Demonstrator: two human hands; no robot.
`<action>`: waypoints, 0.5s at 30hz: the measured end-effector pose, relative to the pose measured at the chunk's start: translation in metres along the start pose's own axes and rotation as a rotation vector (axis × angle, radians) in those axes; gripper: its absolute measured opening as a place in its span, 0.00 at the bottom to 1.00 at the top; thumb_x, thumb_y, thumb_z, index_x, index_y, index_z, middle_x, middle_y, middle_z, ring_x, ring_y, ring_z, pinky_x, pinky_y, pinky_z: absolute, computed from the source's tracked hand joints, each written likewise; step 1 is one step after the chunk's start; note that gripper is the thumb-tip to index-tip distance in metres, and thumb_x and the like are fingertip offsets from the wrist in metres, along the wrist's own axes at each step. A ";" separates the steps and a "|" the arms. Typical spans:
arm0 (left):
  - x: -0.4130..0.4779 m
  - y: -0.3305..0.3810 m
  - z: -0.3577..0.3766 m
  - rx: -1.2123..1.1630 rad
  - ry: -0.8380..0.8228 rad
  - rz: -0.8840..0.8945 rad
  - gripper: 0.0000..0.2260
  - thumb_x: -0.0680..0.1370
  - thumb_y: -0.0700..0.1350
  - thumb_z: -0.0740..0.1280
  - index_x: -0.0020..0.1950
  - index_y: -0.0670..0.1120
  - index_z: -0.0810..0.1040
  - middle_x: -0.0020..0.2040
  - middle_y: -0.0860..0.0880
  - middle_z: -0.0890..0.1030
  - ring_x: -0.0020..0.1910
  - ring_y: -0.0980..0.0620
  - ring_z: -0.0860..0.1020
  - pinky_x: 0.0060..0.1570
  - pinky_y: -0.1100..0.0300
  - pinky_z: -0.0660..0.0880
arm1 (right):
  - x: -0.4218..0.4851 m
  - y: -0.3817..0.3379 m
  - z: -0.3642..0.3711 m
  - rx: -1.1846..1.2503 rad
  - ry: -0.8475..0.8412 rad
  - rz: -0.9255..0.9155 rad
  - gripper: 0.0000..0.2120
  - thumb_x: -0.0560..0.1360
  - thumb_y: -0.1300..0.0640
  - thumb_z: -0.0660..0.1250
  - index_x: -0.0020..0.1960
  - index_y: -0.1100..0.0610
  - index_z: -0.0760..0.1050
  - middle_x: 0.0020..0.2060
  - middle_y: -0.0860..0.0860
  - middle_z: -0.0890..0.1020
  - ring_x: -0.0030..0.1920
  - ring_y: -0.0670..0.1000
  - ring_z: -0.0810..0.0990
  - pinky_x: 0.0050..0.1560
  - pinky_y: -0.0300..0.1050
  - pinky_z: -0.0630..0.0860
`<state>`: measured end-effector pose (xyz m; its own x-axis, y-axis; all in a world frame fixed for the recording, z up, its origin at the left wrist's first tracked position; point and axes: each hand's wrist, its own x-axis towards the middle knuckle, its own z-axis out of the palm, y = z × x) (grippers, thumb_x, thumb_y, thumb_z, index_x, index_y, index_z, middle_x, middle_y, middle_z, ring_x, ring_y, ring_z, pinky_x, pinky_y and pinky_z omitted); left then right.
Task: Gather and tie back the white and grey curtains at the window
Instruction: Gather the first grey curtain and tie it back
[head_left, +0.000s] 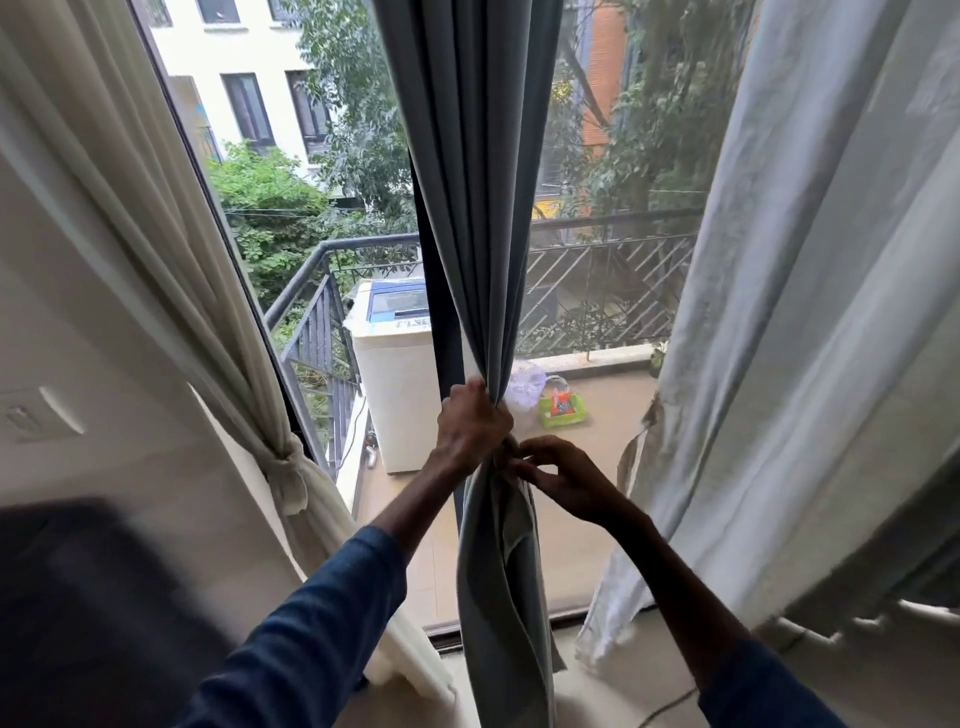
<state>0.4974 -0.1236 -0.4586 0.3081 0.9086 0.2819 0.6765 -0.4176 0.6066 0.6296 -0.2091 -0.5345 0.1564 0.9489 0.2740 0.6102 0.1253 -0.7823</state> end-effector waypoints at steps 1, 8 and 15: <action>-0.001 0.002 0.002 -0.003 0.001 -0.001 0.12 0.75 0.48 0.67 0.52 0.41 0.80 0.45 0.39 0.83 0.44 0.35 0.82 0.40 0.50 0.80 | 0.001 0.002 0.004 0.031 0.042 0.020 0.07 0.74 0.57 0.75 0.52 0.57 0.84 0.49 0.50 0.85 0.47 0.46 0.85 0.51 0.42 0.81; -0.002 -0.001 0.010 -0.018 0.031 -0.006 0.12 0.75 0.48 0.67 0.53 0.41 0.79 0.45 0.39 0.83 0.44 0.36 0.82 0.39 0.53 0.77 | -0.010 0.009 0.012 0.135 0.139 0.083 0.13 0.72 0.56 0.78 0.54 0.58 0.83 0.49 0.50 0.85 0.38 0.38 0.84 0.35 0.31 0.76; -0.003 0.001 0.016 0.004 0.017 0.002 0.14 0.74 0.51 0.66 0.53 0.41 0.78 0.45 0.39 0.83 0.45 0.35 0.82 0.41 0.48 0.80 | -0.009 0.013 0.022 0.037 0.030 0.207 0.27 0.63 0.30 0.75 0.40 0.55 0.84 0.34 0.53 0.84 0.34 0.45 0.79 0.42 0.45 0.75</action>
<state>0.5075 -0.1266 -0.4705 0.2980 0.9077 0.2955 0.6785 -0.4192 0.6033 0.6188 -0.2093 -0.5598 0.2990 0.9465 0.1212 0.5334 -0.0604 -0.8437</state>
